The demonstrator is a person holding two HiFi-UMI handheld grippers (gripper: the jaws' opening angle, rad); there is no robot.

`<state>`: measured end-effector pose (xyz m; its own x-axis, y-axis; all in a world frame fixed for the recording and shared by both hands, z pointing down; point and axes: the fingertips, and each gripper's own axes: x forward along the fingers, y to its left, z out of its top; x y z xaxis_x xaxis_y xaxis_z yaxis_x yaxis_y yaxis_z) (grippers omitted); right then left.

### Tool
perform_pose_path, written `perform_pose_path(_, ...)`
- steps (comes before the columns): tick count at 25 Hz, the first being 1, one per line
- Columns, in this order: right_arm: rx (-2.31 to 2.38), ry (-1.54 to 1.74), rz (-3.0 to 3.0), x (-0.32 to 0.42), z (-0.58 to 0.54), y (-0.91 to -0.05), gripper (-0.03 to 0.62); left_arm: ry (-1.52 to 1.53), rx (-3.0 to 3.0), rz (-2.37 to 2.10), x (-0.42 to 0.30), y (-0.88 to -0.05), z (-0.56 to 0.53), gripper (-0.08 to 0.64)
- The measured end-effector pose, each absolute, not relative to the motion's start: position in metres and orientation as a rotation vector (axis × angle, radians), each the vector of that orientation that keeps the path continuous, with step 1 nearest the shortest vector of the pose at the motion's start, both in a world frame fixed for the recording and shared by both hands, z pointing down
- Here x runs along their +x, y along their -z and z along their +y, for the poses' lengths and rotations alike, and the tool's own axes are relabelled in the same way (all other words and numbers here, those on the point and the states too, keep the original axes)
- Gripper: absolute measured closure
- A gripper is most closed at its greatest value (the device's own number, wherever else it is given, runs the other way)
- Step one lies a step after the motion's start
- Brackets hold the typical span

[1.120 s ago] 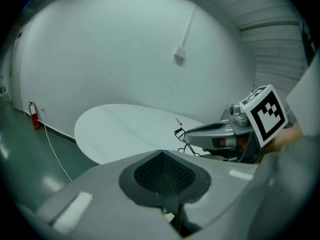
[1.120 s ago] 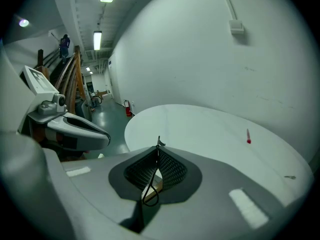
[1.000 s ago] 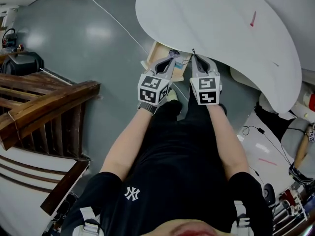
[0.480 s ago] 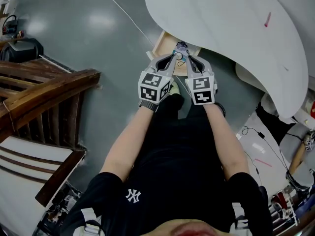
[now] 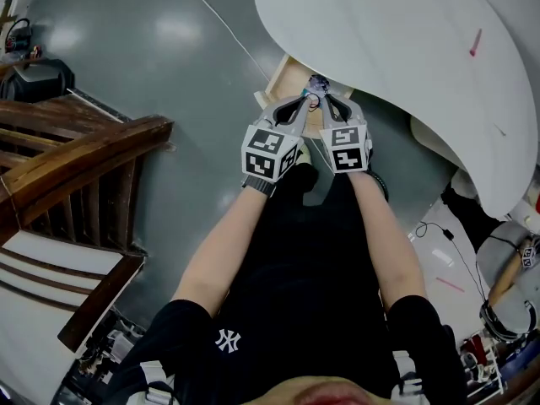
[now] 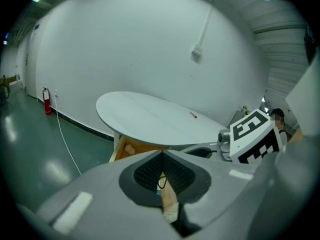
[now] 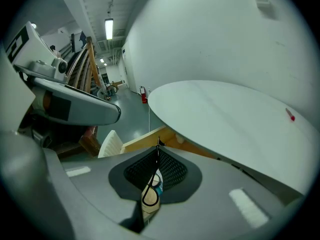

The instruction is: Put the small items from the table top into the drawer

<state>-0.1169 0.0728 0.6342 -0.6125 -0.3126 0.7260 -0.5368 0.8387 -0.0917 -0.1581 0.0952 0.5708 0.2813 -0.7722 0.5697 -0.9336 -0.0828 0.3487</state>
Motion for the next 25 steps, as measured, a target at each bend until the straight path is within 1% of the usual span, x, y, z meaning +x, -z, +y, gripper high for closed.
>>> perform_pose_path(12,0.612,-0.397,-2.235,-0.124,0.051,-0.680,0.557,-0.328,1.883,-1.539,-0.166,-0.591,0.082,0.560)
perform_pose_path(15,0.607,-0.407,-2.234,-0.125,0.048,-0.687,0.526,-0.335,1.883,-1.547,-0.168,-0.593,0.079,0.560)
perform_pose_path(16,0.603,-0.410,-2.233,-0.126,0.048,-0.688,0.525,-0.336,1.883,-1.549,-0.169,-0.593,0.078,0.560)
perform_pose_path(20,0.584,-0.413,-2.227,-0.124,0.049,-0.687,0.527,-0.339,1.882,-1.551,-0.170,-0.592,0.076,0.560)
perform_pose_path(25,0.570,-0.415,-2.240,-0.117,0.058,-0.665,0.558,-0.340,1.895,-1.541,-0.165,-0.578,0.077,0.560)
